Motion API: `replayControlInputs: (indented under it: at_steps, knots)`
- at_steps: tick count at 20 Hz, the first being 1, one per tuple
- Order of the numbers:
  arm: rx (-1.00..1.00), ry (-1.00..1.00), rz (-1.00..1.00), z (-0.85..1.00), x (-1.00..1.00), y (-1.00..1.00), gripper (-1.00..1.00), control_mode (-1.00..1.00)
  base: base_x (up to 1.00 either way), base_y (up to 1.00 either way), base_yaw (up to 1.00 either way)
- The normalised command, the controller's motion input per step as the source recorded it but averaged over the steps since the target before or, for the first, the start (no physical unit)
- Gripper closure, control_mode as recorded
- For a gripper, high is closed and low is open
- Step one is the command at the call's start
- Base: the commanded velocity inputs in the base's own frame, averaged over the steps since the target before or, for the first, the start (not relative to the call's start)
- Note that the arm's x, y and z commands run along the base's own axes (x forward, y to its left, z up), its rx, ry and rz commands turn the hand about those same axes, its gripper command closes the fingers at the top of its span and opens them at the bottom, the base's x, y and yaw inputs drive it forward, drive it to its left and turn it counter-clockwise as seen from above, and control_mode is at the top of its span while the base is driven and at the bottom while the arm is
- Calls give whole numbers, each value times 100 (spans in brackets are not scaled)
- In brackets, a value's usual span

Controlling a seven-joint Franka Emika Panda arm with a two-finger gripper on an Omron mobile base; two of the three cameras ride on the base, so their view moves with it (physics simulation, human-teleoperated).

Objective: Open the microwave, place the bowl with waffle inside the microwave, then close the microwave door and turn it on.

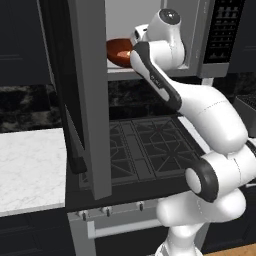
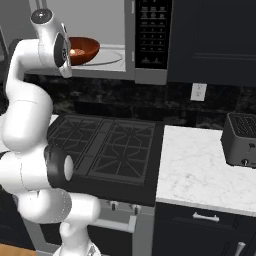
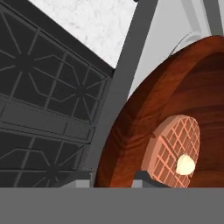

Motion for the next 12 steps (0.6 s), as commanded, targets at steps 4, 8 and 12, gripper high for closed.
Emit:
replayControlInputs:
  at_steps: [4,8,12]
  knots:
    - [-4,-2,0,-16,67,9,100,-100,0,0,0]
    - [-4,0,0,-16,72,13,100,-100,0,0,0]
    - [-2,0,0,-4,65,11,100,-100,0,0,0]
